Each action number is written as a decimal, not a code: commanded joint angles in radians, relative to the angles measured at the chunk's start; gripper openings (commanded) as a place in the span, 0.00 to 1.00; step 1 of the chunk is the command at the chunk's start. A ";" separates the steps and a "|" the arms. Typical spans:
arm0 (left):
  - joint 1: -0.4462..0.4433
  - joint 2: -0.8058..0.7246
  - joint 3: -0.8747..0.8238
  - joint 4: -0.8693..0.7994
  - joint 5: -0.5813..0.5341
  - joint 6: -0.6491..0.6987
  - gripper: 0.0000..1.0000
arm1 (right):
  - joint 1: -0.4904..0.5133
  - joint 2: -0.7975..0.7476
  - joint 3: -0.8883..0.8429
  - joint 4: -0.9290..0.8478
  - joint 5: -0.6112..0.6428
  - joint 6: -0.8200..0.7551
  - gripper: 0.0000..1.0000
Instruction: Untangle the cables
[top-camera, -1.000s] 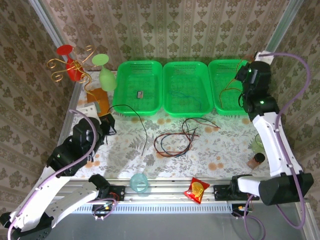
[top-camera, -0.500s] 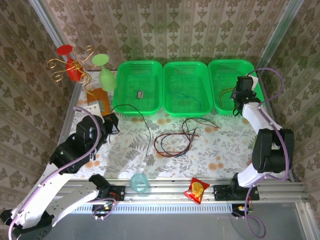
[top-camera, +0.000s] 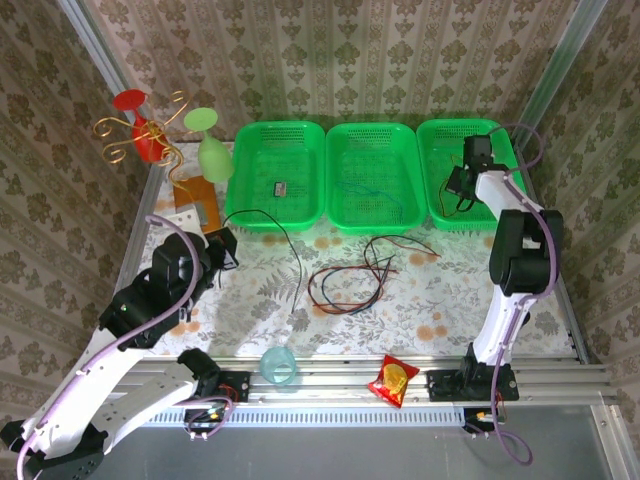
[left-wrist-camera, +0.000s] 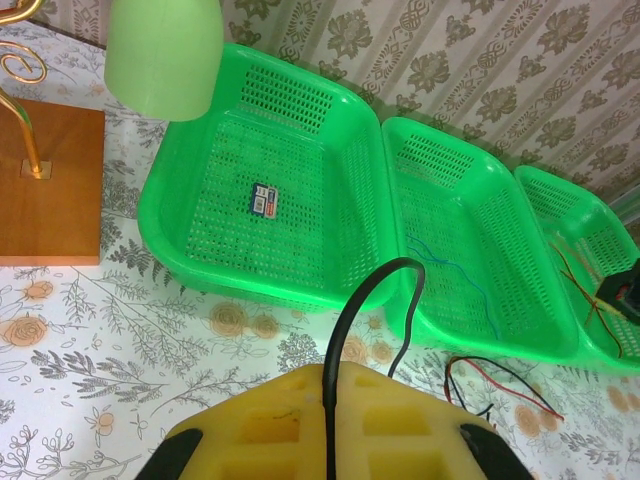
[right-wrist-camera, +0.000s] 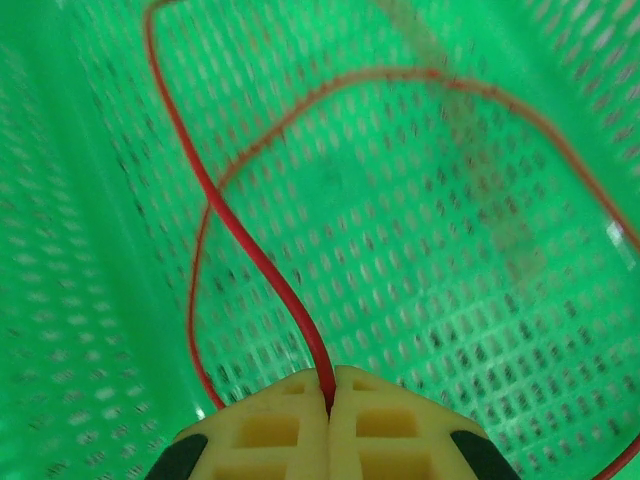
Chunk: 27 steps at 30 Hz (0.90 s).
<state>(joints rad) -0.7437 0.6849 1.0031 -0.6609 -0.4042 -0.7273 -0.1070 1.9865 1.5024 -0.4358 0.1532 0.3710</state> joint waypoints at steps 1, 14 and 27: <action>0.006 -0.014 -0.013 -0.002 0.007 -0.015 0.00 | 0.000 0.039 0.043 -0.149 -0.042 0.017 0.00; 0.006 0.012 0.069 -0.015 -0.003 0.049 0.00 | -0.001 -0.098 0.044 -0.149 -0.030 -0.016 0.52; 0.010 0.176 0.310 -0.008 0.010 0.211 0.00 | -0.003 -0.438 -0.039 -0.200 -0.088 -0.018 0.90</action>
<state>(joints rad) -0.7433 0.8204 1.2480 -0.6651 -0.3992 -0.5896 -0.1078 1.6009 1.5166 -0.5926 0.1097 0.3405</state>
